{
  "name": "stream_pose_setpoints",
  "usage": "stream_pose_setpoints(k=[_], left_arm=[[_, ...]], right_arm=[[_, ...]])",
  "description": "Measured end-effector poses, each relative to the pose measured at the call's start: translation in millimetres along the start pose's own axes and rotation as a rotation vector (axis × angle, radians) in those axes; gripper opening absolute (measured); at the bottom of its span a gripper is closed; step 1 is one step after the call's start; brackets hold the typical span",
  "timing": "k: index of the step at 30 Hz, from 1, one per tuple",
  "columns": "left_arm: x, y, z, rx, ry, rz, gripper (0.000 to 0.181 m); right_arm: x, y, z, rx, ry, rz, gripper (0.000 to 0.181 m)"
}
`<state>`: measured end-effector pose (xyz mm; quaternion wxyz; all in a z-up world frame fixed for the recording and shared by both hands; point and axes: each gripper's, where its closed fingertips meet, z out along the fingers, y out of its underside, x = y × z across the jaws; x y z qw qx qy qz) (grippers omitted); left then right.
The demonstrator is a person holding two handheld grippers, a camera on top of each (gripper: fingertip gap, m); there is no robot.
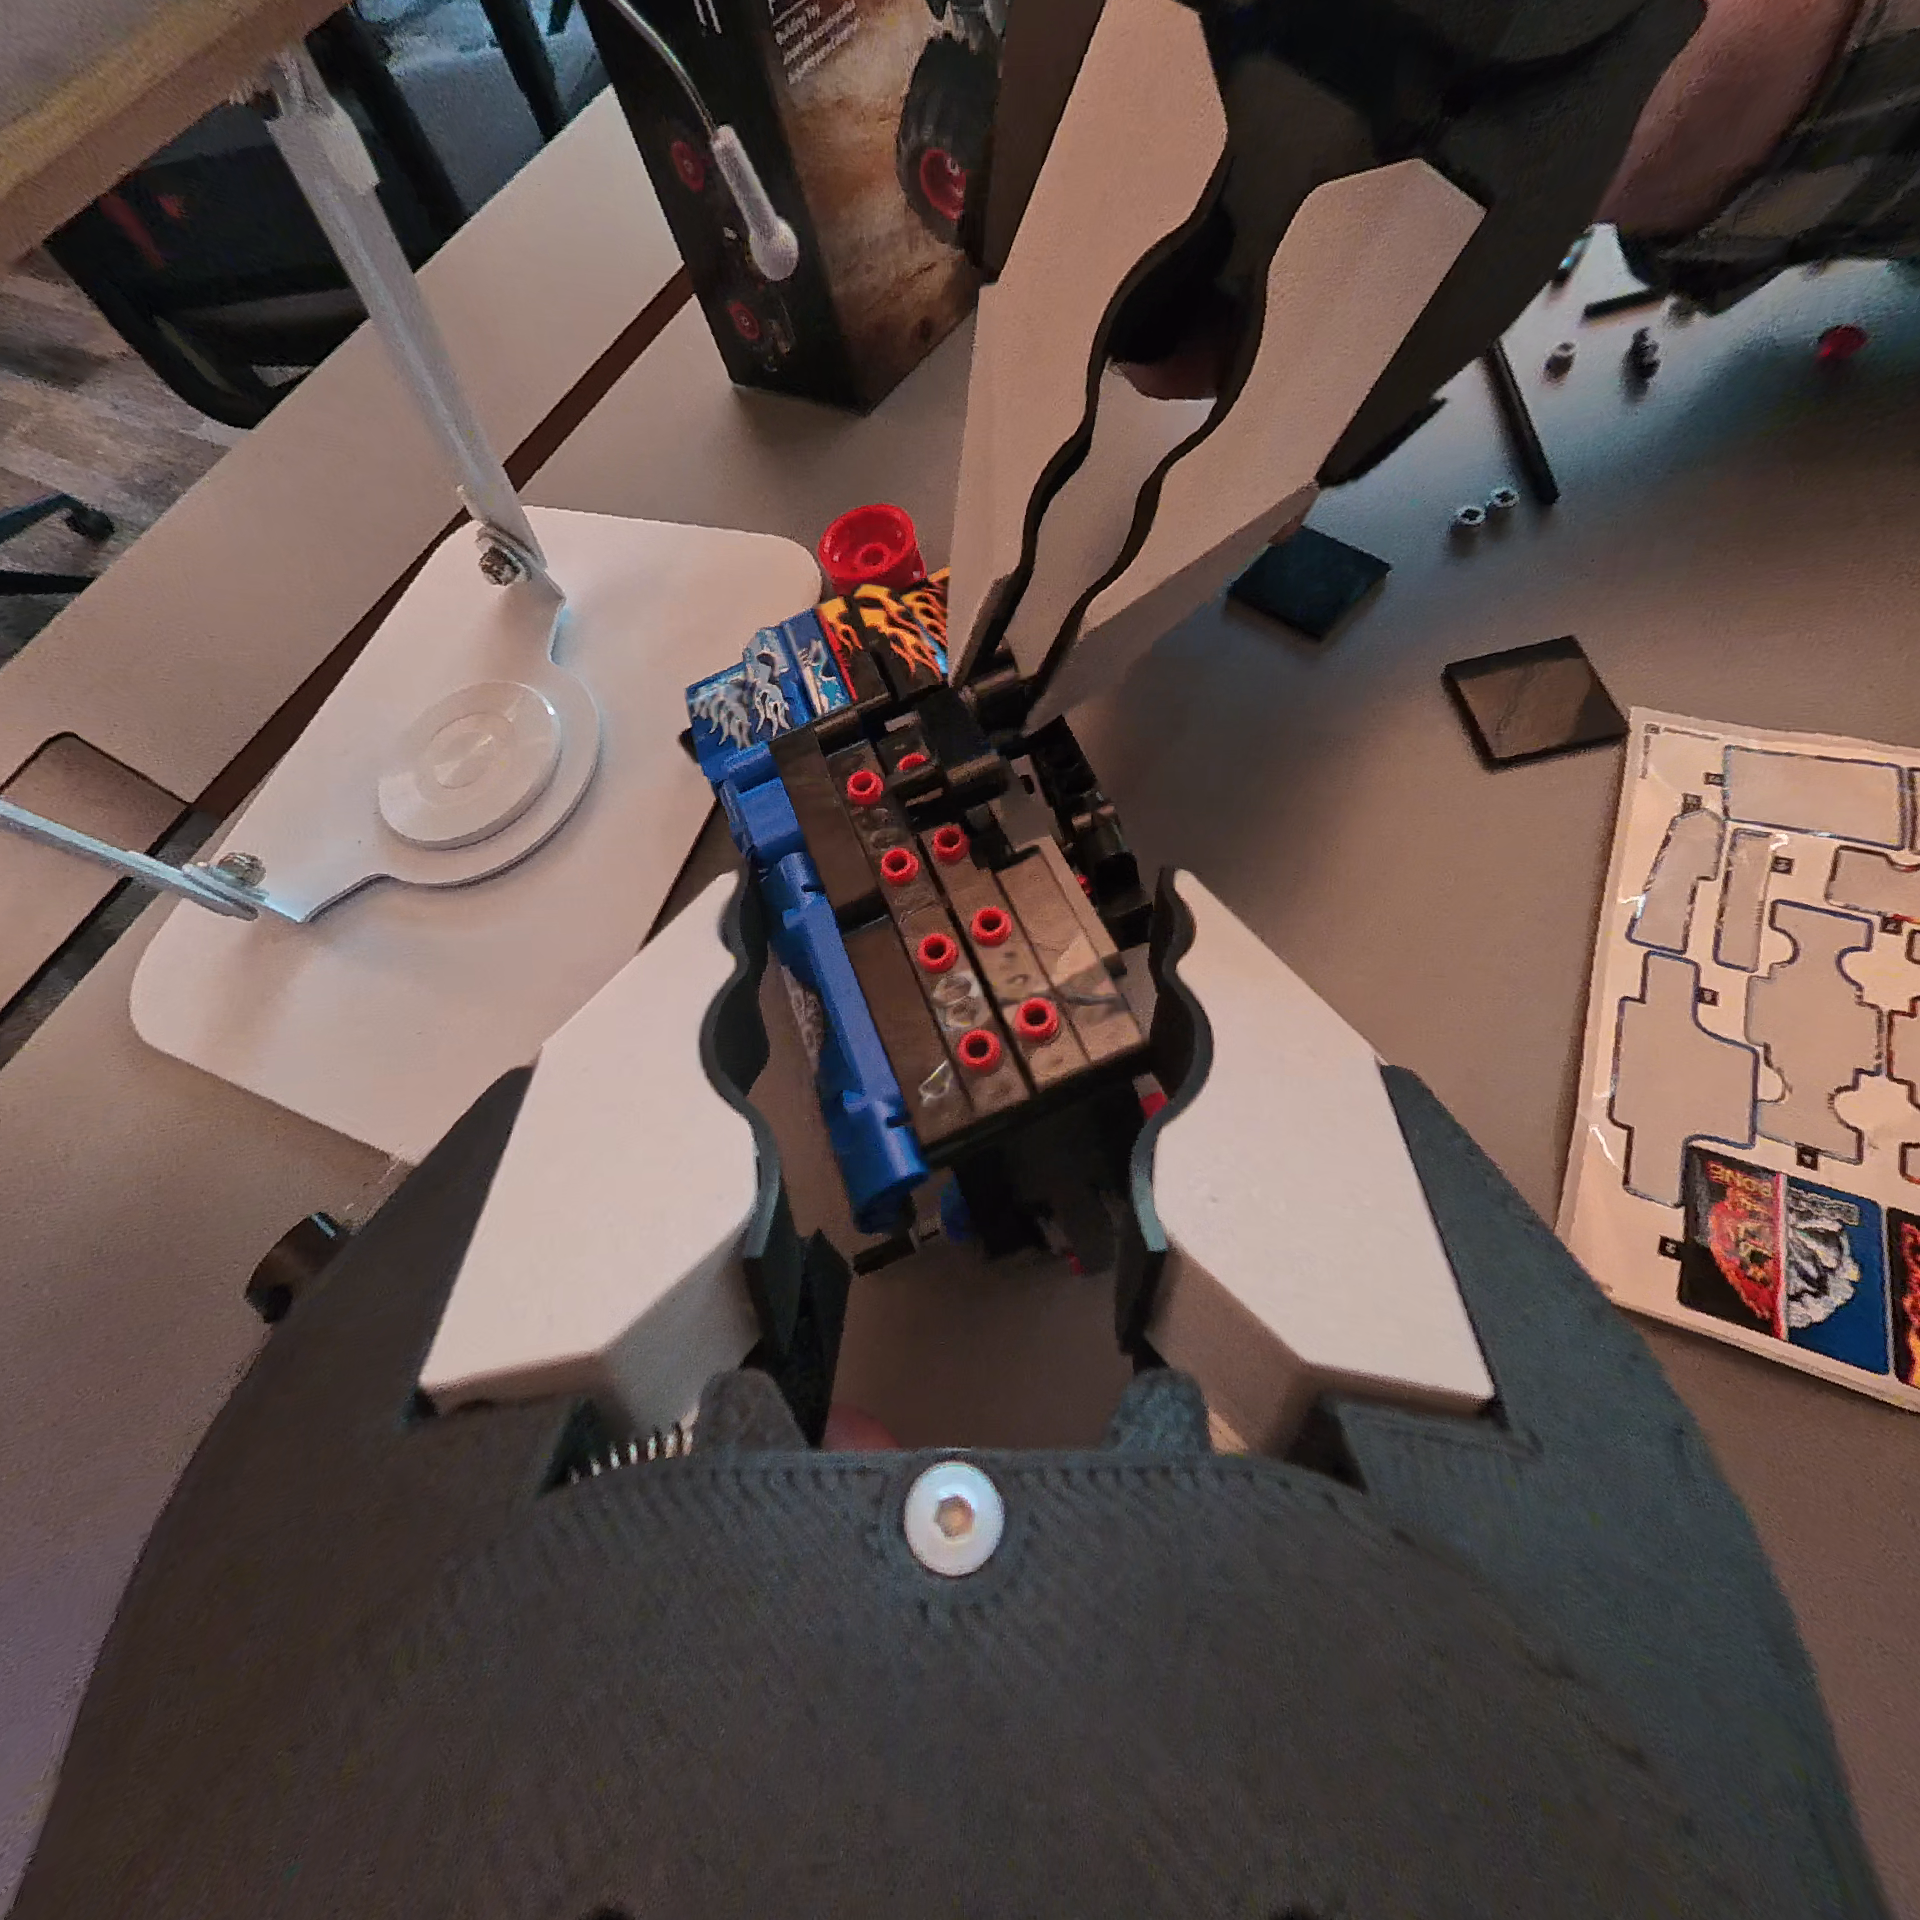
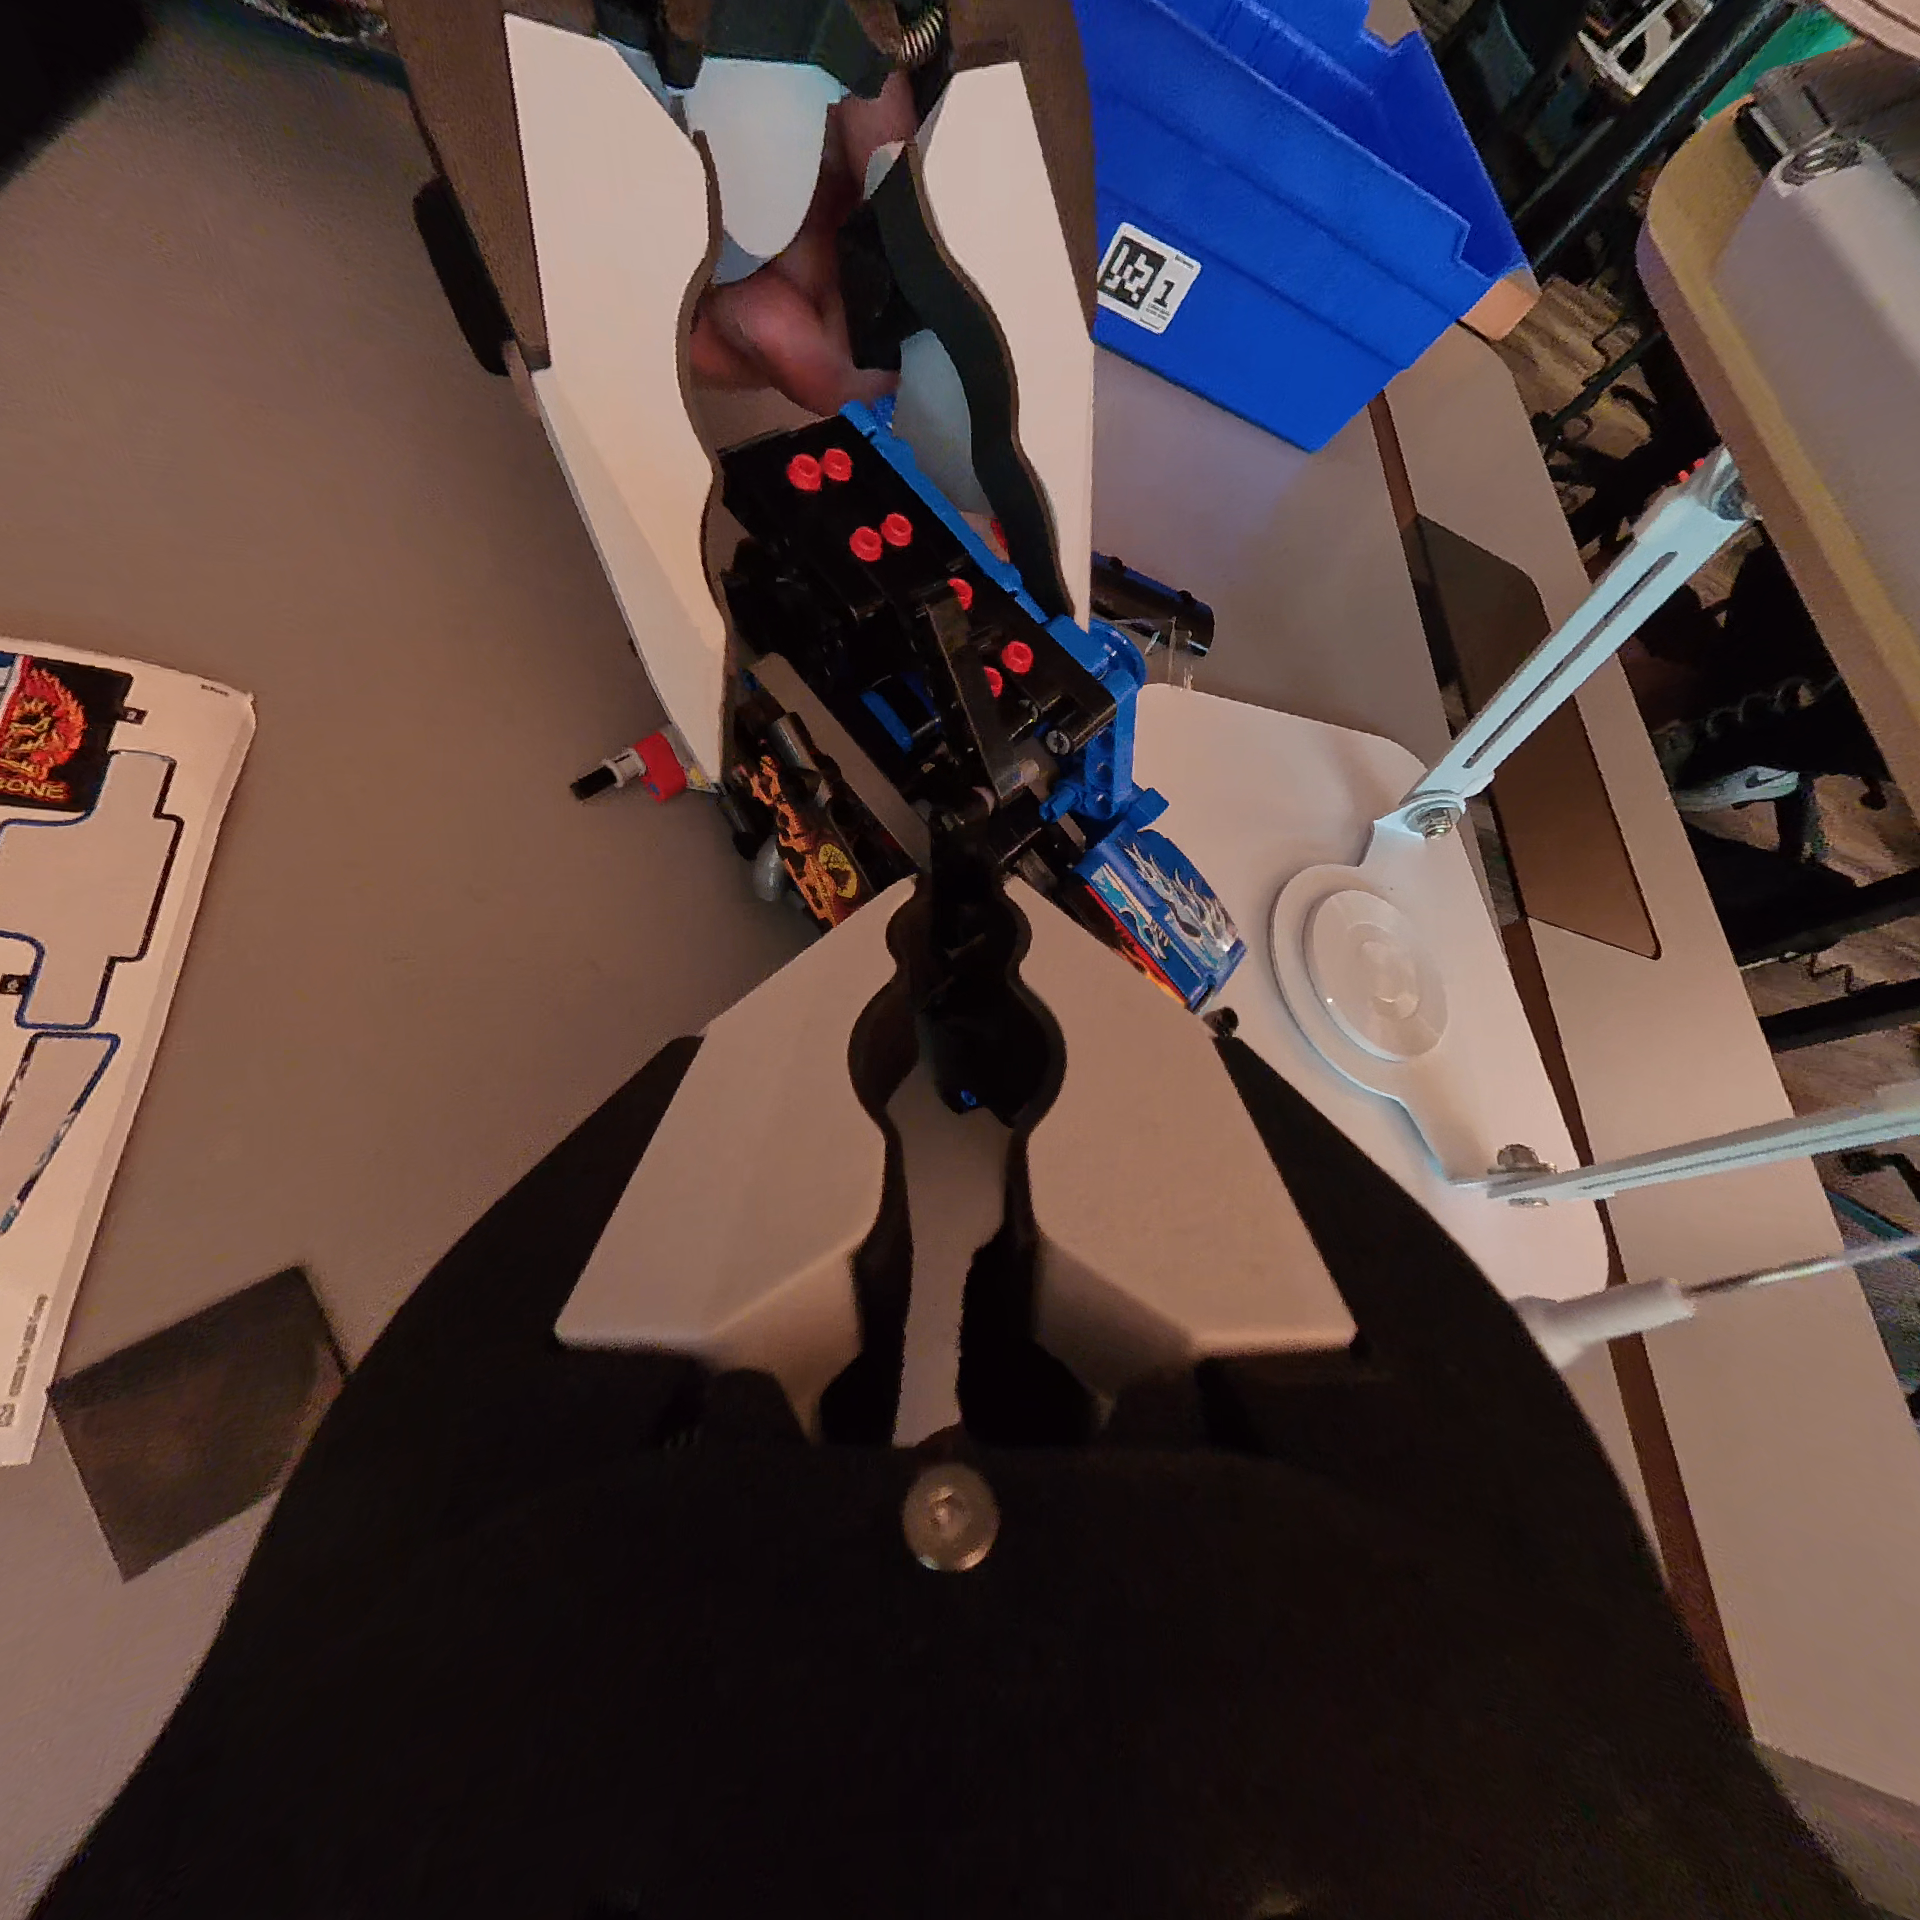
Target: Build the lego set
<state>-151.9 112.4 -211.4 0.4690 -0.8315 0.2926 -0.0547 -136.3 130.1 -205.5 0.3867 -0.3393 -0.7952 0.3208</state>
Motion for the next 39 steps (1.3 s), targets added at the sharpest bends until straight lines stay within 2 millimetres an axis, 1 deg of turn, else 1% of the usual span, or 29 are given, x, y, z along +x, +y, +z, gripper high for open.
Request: stream_pose_setpoints(k=[4, 7, 11, 14, 20, 21, 26, 32, 39], left_arm=[[1.8, -1.0, 1.3, 0.000, 0.009, 0.005, 0.075], [1.2, -0.9, 0.9, 0.013, 0.024, -0.010, 0.075], [0.9, -1.2, 0.7, 0.040, 0.046, -0.023, 0.076], [1.4, -1.9, 0.6, 0.065, 0.060, -0.036, 0.077], [1.3, -2.0, 0.4, 0.085, 0.082, -0.053, 0.078], [1.2, -2.0, 0.5, 0.089, 0.081, -0.056, 0.078], [0.5, -1.7, 0.1, 0.098, 0.088, -0.068, 0.078], [0.5, -2.0, 0.0, 0.106, 0.091, -0.073, 0.078], [0.1, -2.1, 0.0, 0.113, 0.087, -0.079, 0.078]], right_arm=[[0.5, 1.7, -1.5, 0.033, -0.024, 0.004, 0.007], [1.3, 0.4, -1.0, 0.074, -0.079, 0.058, 0.008], [2.2, -0.8, 0.0, 0.111, -0.128, 0.049, 0.007], [1.3, -0.8, 0.0, 0.137, -0.136, -0.003, 0.007], [2.0, -0.7, 0.9, 0.106, -0.122, -0.130, 0.007], [2.3, -0.9, 1.1, 0.112, -0.128, -0.122, 0.007], [3.1, -1.3, 1.8, 0.173, -0.144, 0.021, 0.008], [4.6, -0.3, 2.3, 0.198, -0.177, 0.133, 0.008], [5.1, 0.1, 2.6, 0.219, -0.154, 0.170, 0.008]])
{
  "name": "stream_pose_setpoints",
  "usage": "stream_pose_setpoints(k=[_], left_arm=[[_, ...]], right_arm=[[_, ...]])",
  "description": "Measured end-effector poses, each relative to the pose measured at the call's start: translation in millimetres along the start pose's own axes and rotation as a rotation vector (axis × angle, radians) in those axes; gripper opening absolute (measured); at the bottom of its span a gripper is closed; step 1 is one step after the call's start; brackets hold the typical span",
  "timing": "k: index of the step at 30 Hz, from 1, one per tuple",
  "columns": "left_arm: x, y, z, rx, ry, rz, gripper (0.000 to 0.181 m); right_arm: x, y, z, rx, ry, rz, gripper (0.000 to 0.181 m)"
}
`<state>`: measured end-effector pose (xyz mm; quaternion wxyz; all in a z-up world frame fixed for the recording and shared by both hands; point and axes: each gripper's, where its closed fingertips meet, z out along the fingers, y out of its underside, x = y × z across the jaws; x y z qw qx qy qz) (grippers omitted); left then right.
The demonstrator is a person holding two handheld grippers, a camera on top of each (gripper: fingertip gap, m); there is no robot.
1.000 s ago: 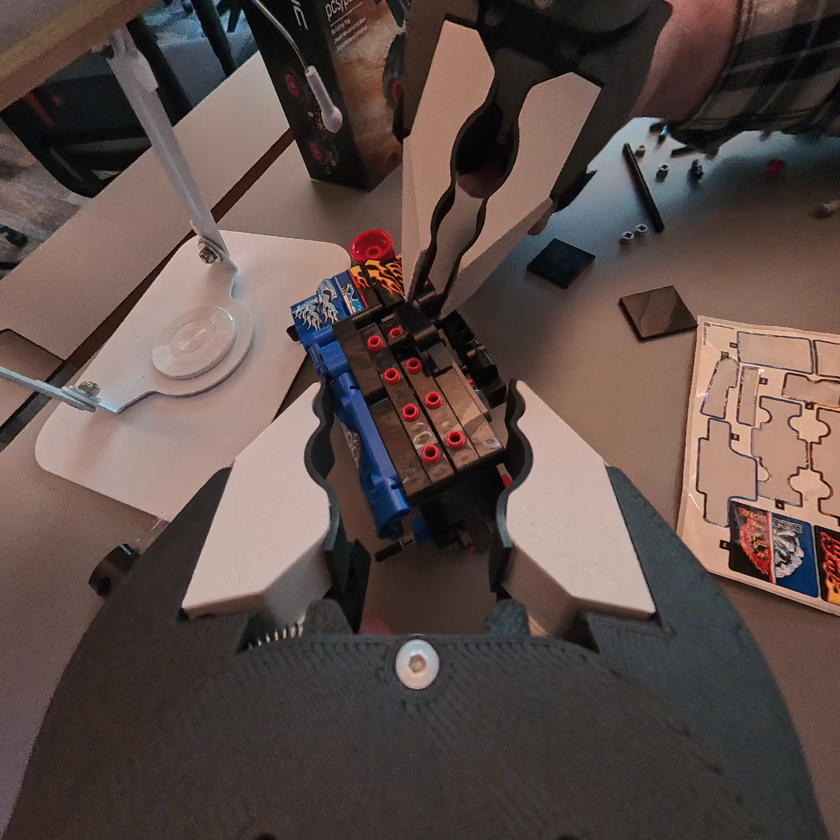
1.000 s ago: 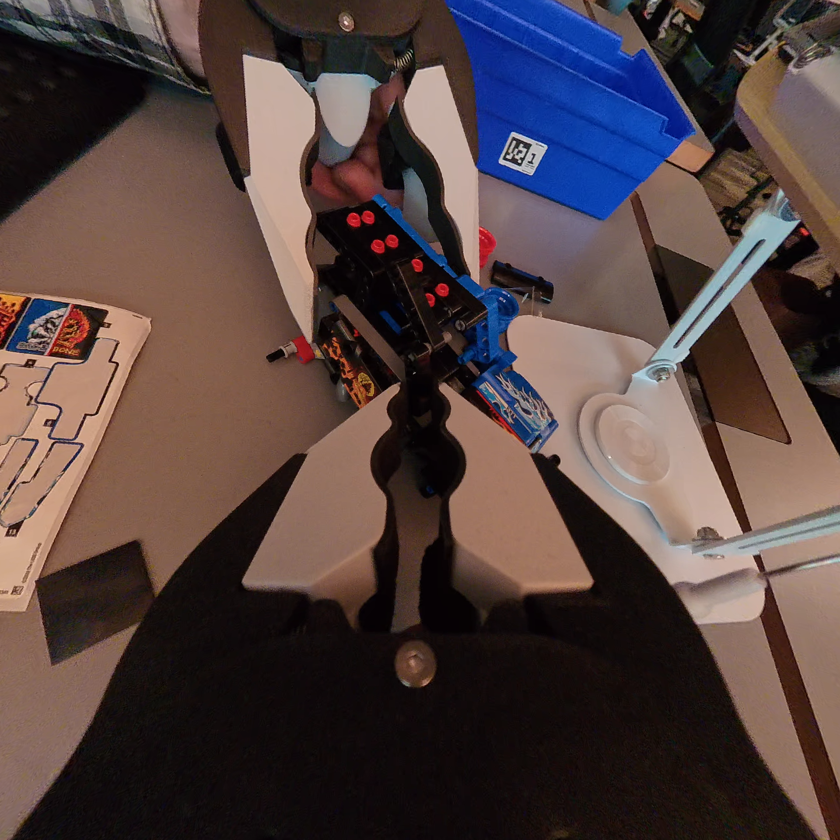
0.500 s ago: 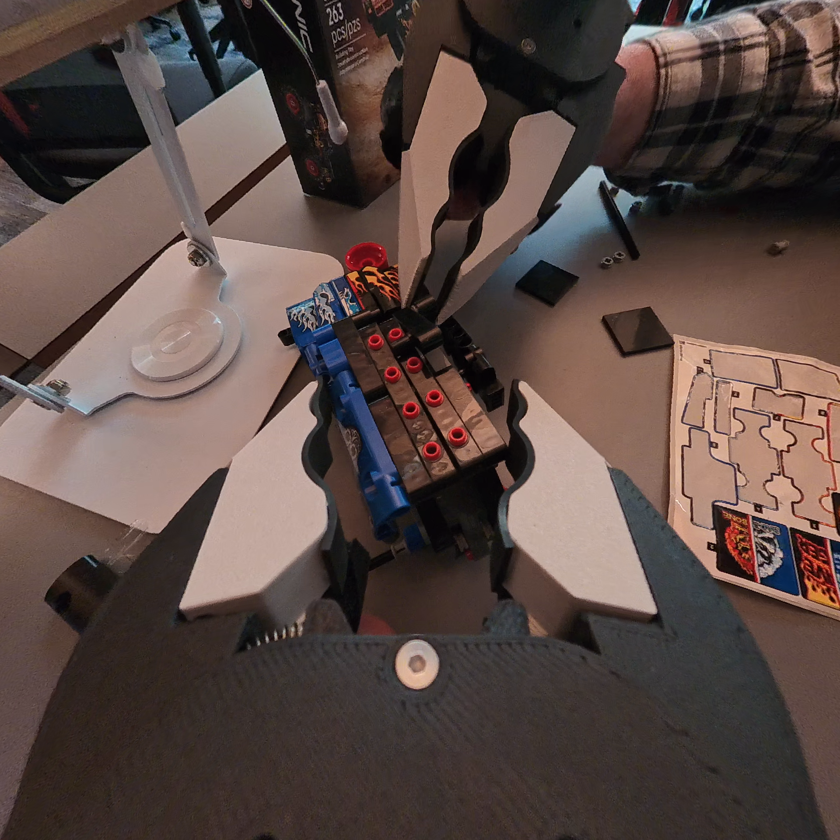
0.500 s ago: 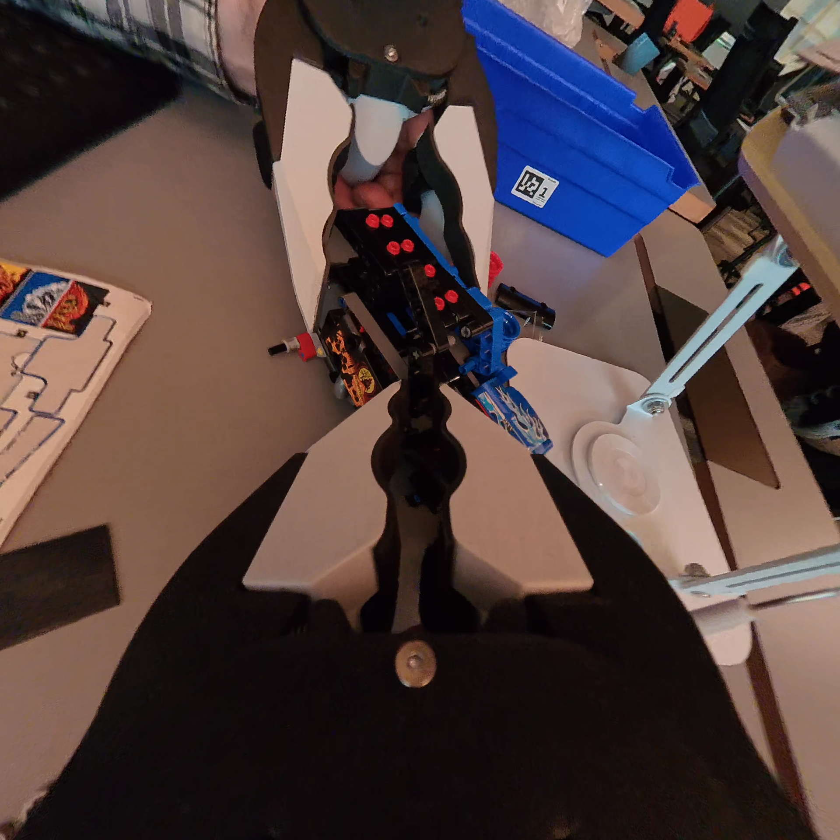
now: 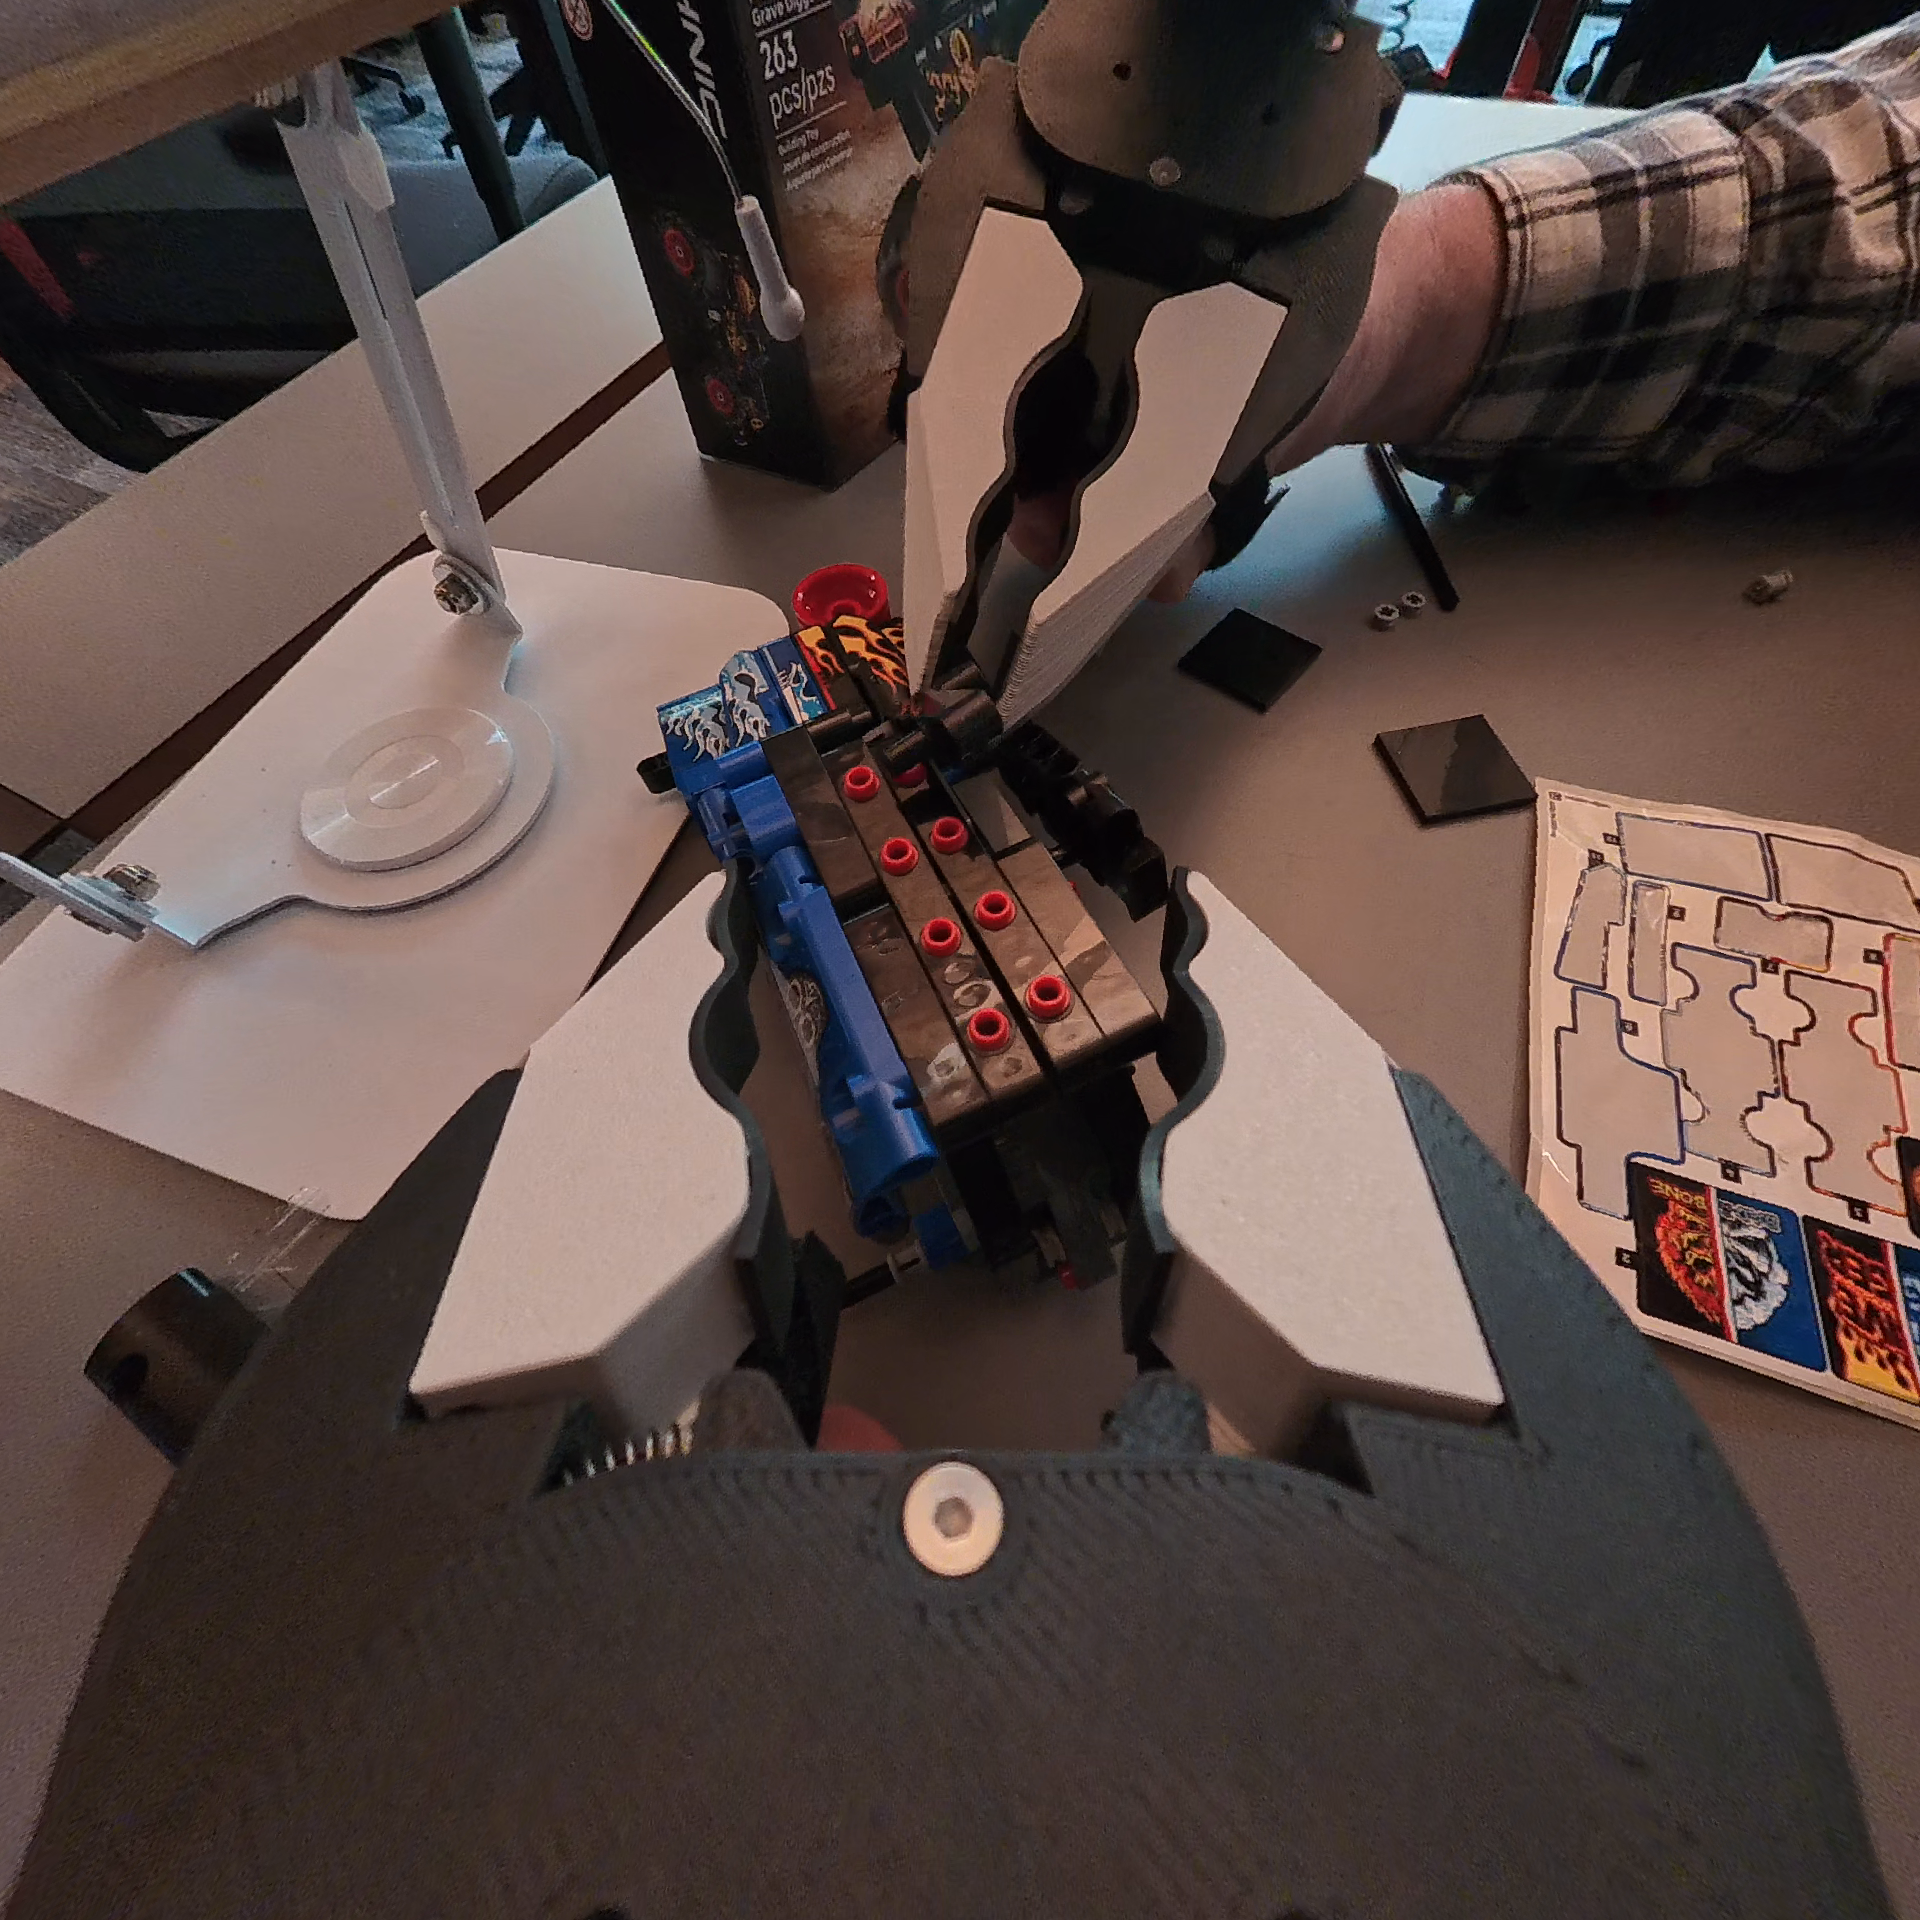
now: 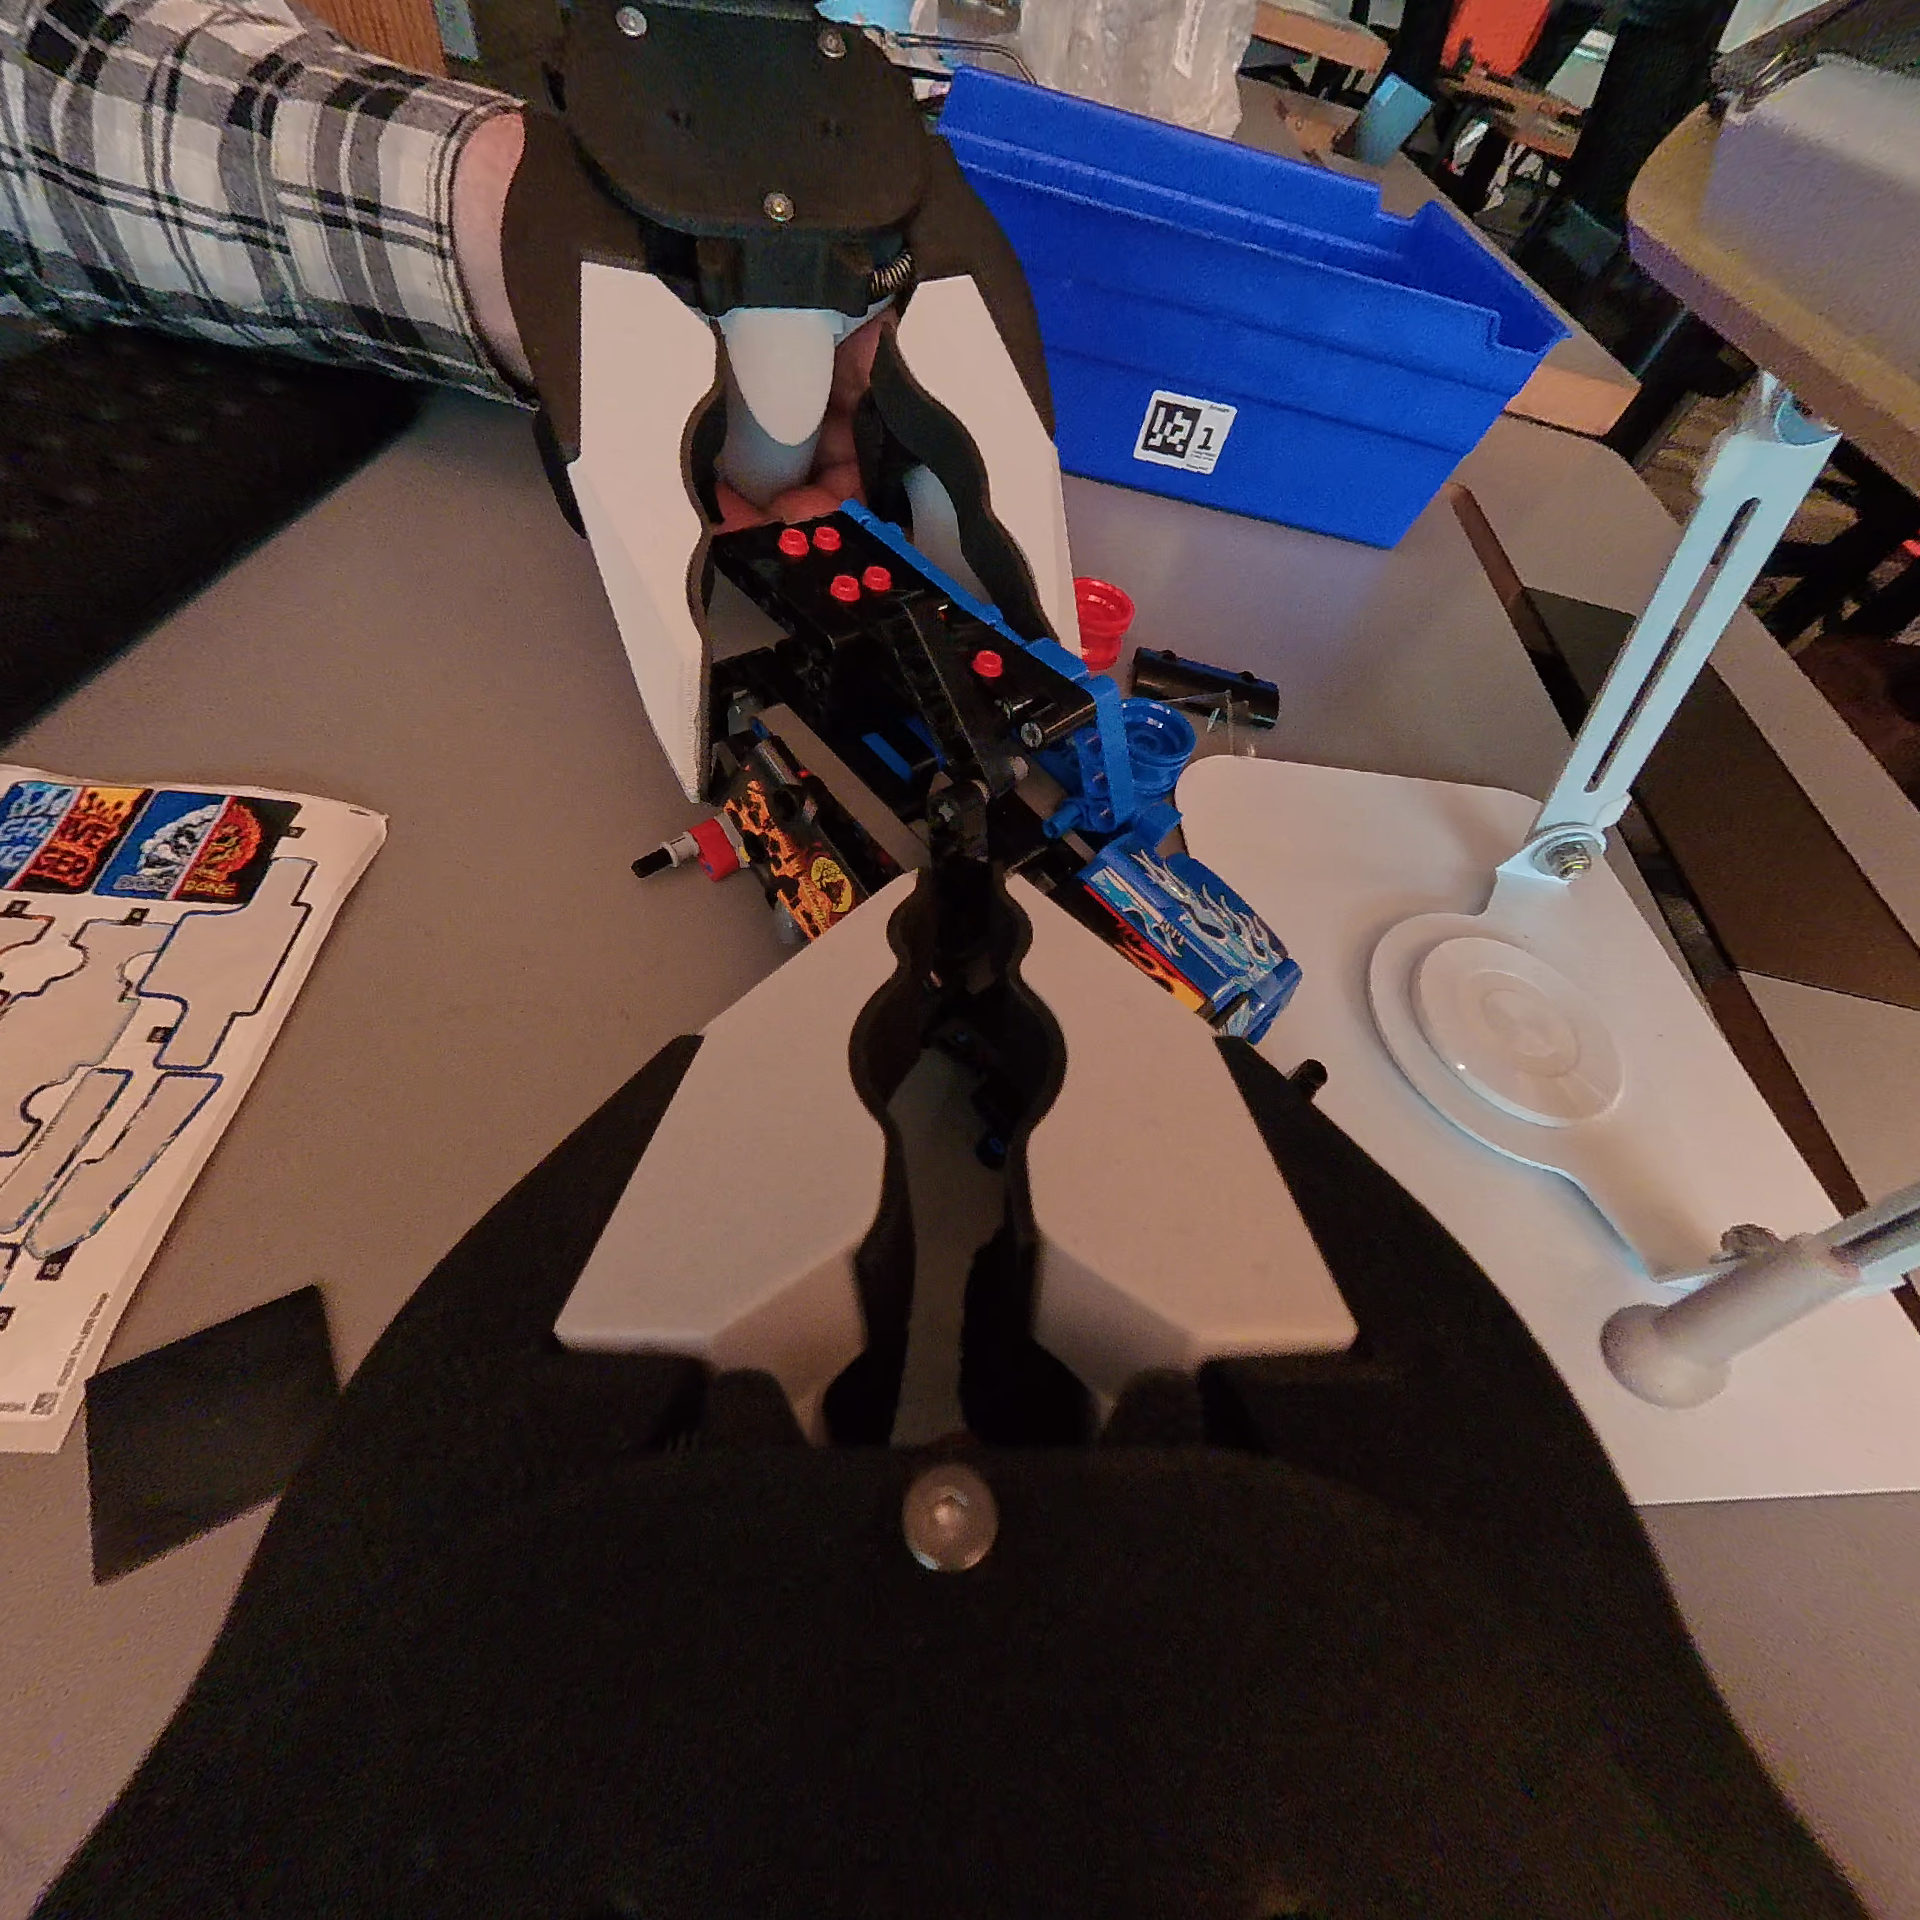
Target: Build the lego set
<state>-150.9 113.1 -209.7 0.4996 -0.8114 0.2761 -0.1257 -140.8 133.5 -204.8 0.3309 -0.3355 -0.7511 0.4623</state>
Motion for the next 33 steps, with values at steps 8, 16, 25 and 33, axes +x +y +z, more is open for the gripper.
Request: stream_pose_setpoints(k=[8, 16, 25, 33], left_arm=[[-1, 0, 0, 0.014, 0.002, -0.009, 0.078], [-2, 0, 0, 0.027, -0.008, -0.016, 0.077], [-4, 0, -1, 0.028, -0.032, 0.014, 0.077], [-2, -1, 1, 0.026, -0.041, 0.030, 0.077]], right_arm=[[0, 0, 2, -0.066, 0.090, -0.175, 0.007], [1, 0, 3, -0.152, 0.156, -0.313, 0.007], [1, -3, 3, -0.079, 0.100, -0.156, 0.008], [-1, 2, -11, -0.103, 0.025, -0.064, 0.014]])
